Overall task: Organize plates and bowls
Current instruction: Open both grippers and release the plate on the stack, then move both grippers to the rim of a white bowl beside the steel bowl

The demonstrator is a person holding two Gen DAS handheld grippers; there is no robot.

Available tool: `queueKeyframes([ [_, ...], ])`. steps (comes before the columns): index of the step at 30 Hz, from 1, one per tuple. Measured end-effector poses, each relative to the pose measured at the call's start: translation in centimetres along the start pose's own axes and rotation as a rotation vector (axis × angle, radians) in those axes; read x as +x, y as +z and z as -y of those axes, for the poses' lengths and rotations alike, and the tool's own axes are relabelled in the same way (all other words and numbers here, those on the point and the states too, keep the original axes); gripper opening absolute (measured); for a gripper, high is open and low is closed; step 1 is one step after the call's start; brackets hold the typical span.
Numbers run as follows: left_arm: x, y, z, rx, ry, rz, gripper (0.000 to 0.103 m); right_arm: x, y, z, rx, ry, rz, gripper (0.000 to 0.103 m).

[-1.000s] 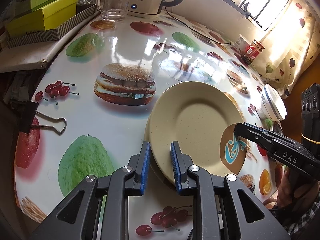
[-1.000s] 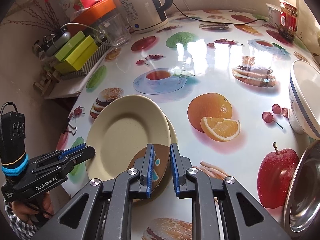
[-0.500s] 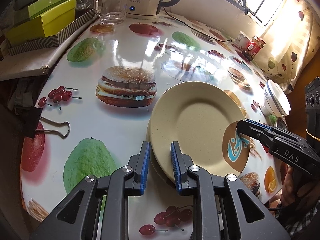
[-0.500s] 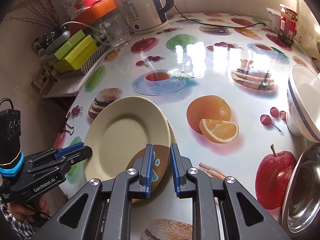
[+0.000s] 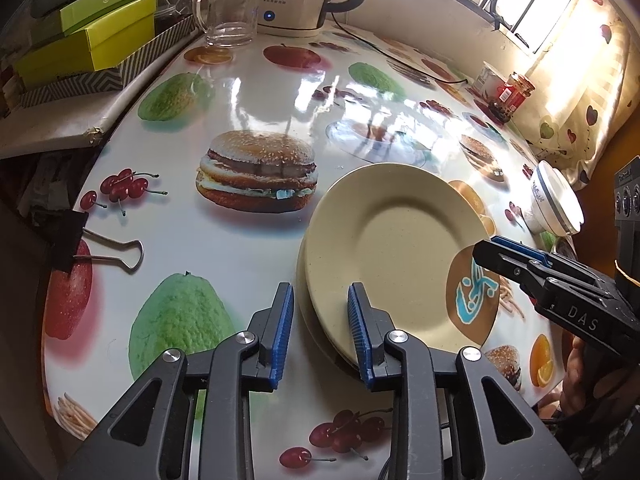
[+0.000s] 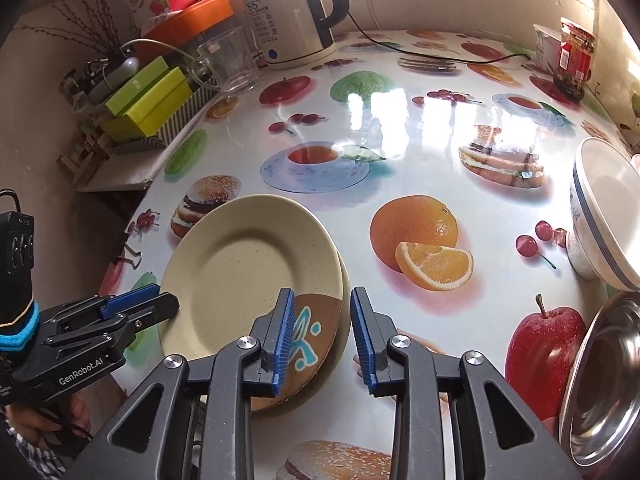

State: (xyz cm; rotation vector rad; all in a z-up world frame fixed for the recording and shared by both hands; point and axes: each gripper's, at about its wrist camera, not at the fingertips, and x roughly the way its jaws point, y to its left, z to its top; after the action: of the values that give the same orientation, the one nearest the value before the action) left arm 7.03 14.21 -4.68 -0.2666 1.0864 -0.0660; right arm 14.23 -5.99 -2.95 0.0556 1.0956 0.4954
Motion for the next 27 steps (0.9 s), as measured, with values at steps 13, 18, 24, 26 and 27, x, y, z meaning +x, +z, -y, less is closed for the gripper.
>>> queueKeyframes([
  [13,-2.3,0.7,1.5,0.031,0.069,0.071,0.043,-2.3,-0.5,0.1,0.013,-0.053,0.073,0.047],
  [18,-3.5,1.0,3.0,0.051,0.081,0.125,0.044,-4.2,-0.9,-0.1,-0.026,-0.11,0.13,0.053],
  [24,-4.4,1.3,6.2,0.11,0.127,0.197,0.044,-6.7,-1.5,0.5,-0.042,-0.164,0.198,0.055],
  [26,-4.5,1.3,7.1,0.112,0.115,0.209,0.044,-7.5,-1.7,0.9,-0.043,-0.208,0.222,0.059],
  [27,-4.5,1.3,7.6,0.116,0.111,0.212,0.044,-7.9,-1.8,1.1,-0.044,-0.221,0.235,0.06],
])
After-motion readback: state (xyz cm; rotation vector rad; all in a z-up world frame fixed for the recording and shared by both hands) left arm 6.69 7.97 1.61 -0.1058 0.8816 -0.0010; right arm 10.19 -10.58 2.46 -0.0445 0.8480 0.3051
